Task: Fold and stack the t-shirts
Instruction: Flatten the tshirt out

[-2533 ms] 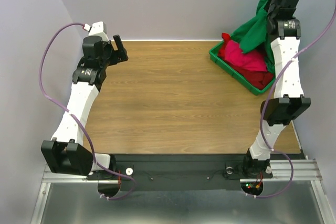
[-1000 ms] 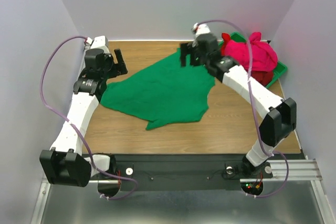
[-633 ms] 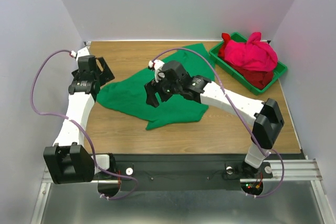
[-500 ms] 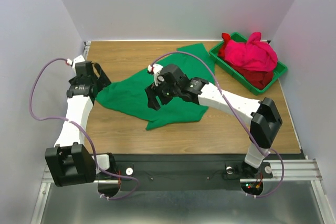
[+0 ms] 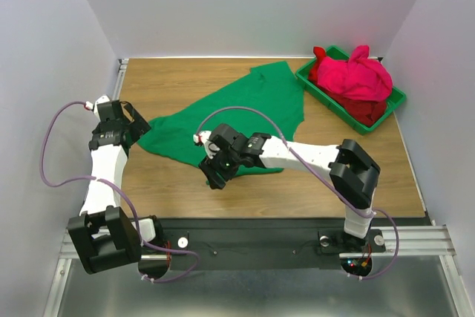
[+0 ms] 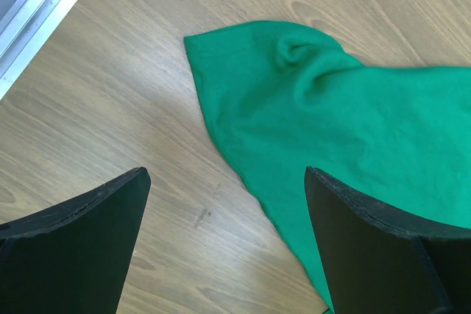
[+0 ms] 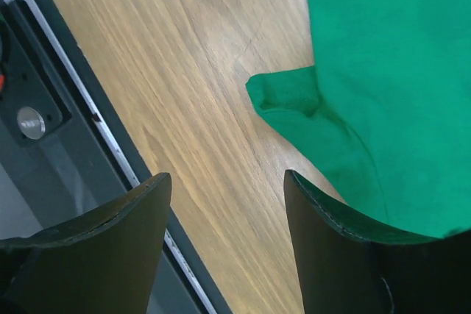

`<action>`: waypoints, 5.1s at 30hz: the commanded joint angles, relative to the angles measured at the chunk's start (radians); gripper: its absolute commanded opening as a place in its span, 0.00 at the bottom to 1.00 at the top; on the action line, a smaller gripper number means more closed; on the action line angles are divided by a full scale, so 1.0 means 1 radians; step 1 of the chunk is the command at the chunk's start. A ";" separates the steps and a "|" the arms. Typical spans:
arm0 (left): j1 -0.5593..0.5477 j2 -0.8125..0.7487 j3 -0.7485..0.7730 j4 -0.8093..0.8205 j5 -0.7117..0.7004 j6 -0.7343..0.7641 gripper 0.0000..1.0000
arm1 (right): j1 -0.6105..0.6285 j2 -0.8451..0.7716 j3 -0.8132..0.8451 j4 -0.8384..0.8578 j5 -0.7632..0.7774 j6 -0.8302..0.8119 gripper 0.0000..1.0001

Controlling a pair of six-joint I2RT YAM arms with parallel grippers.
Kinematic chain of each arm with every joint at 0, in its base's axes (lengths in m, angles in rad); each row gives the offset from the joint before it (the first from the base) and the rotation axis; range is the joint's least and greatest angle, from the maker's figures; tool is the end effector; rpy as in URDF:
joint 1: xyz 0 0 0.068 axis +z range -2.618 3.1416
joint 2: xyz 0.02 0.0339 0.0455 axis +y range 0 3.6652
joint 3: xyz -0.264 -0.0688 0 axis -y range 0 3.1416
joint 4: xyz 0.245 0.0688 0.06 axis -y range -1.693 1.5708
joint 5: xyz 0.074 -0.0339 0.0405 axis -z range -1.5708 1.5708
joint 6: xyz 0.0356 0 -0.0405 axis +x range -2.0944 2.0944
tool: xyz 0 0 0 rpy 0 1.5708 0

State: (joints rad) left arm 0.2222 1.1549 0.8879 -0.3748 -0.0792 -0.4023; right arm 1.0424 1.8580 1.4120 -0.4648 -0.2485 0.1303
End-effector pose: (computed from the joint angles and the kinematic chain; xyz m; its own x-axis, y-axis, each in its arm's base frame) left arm 0.2463 0.0585 0.2827 -0.4271 -0.4966 -0.7556 -0.4877 0.8302 -0.2700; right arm 0.1982 0.3570 0.2294 -0.5135 -0.6299 -0.5827 -0.8536 0.4440 0.2723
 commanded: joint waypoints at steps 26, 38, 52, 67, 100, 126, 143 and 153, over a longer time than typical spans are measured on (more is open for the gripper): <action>0.012 -0.037 -0.024 0.063 0.041 0.017 0.98 | 0.065 0.224 0.116 0.156 0.274 -0.003 0.67; 0.014 -0.034 -0.033 0.073 0.048 0.008 0.98 | 0.058 0.293 0.119 0.178 0.557 0.035 0.07; 0.003 -0.034 -0.142 0.142 0.062 -0.040 0.90 | -0.153 -0.045 -0.228 0.144 0.655 0.156 0.00; -0.150 0.039 -0.118 0.068 -0.030 -0.084 0.65 | -0.222 -0.080 -0.200 0.094 0.680 0.221 0.00; -0.380 0.058 -0.156 -0.197 -0.123 -0.291 0.61 | -0.401 -0.128 -0.240 0.083 0.500 0.242 0.00; -0.446 0.233 -0.168 -0.122 -0.103 -0.251 0.27 | -0.424 -0.109 -0.229 0.083 0.454 0.238 0.00; -0.426 0.279 0.340 -0.197 -0.034 -0.204 0.00 | -0.426 -0.419 -0.115 -0.193 0.422 0.060 0.02; -0.344 0.420 0.701 -0.187 -0.037 -0.164 0.00 | -0.527 -0.350 0.069 -0.232 0.603 0.065 0.00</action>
State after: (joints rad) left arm -0.1658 1.5433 1.4799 -0.5606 -0.1059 -0.6018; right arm 0.5667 1.4635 1.3949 -0.6941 0.2562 0.2123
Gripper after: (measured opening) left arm 0.018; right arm 0.018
